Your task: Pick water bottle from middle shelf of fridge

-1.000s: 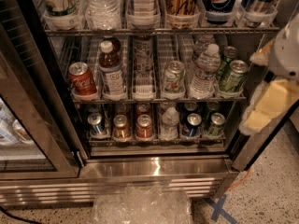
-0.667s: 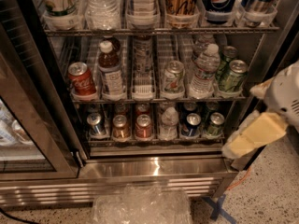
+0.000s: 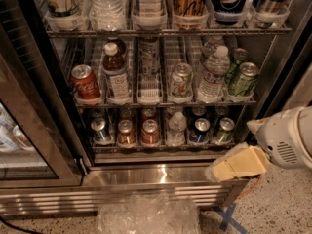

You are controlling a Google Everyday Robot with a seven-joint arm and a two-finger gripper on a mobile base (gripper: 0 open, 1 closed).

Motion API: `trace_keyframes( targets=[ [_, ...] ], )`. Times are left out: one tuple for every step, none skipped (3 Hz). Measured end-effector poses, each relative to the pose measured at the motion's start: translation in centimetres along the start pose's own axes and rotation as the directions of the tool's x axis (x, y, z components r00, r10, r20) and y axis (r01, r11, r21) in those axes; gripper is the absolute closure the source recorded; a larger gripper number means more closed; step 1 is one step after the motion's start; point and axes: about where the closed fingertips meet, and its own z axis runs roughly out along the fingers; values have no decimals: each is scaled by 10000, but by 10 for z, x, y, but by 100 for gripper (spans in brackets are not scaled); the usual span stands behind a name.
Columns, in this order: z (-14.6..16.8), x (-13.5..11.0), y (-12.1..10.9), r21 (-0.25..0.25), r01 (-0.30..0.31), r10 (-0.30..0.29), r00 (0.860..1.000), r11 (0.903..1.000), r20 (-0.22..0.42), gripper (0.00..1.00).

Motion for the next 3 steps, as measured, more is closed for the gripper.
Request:
trace_keyframes(
  targets=[
    [0,-1,0,6,19,-19,10000,10000,0,0],
    [3,-4,-3,49,-51,48,9985,10000,551,0],
    [18,-4,-11,203,-659,612,9815,9976,1812,0]
  ],
)
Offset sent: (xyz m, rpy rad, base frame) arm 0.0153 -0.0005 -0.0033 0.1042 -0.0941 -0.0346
